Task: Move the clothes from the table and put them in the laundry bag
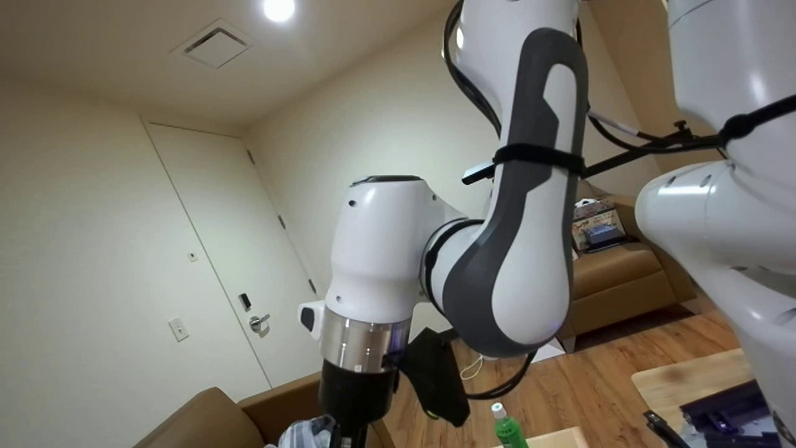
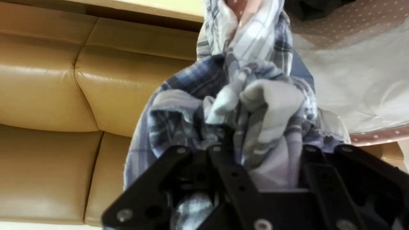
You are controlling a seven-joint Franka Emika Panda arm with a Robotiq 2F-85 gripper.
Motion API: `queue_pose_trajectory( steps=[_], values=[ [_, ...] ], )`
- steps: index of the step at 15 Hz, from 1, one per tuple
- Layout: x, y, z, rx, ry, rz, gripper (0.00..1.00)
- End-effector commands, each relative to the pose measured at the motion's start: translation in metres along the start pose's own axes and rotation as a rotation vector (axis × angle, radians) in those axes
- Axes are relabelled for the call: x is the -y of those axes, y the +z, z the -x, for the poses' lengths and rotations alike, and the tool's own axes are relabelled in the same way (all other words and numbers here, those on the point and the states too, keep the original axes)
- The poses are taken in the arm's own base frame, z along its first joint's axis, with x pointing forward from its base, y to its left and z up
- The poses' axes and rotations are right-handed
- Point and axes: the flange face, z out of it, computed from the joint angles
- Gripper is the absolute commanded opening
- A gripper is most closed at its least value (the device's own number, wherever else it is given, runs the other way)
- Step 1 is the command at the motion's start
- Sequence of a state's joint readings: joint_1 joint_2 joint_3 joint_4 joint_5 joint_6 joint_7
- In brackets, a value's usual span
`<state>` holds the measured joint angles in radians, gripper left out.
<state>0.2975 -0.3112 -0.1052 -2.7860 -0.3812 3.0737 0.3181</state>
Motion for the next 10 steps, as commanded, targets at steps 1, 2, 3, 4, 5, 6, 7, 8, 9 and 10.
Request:
queue_pose_trajectory(
  steps=[1, 2, 3, 4, 5, 6, 7, 8, 9, 10],
  values=[
    [-0.012, 0.019, 0.011, 0.047, 0.042, -0.004, 0.10],
    [-0.013, 0.025, 0.015, 0.065, 0.048, -0.005, 0.11],
    [-0.011, 0.036, 0.022, 0.094, 0.043, -0.012, 0.12],
    [-0.010, 0.044, 0.028, 0.119, 0.043, -0.014, 0.12],
    [-0.009, 0.050, 0.033, 0.147, 0.045, -0.013, 0.28],
    [-0.008, 0.055, 0.037, 0.169, 0.051, -0.012, 0.48],
    [-0.010, 0.055, 0.038, 0.178, 0.056, -0.008, 0.53],
    [-0.011, 0.054, 0.038, 0.184, 0.061, -0.003, 0.58],
    [-0.016, 0.048, 0.035, 0.178, 0.063, 0.008, 0.66],
    [-0.019, 0.042, 0.031, 0.171, 0.064, 0.019, 0.72]
  ],
)
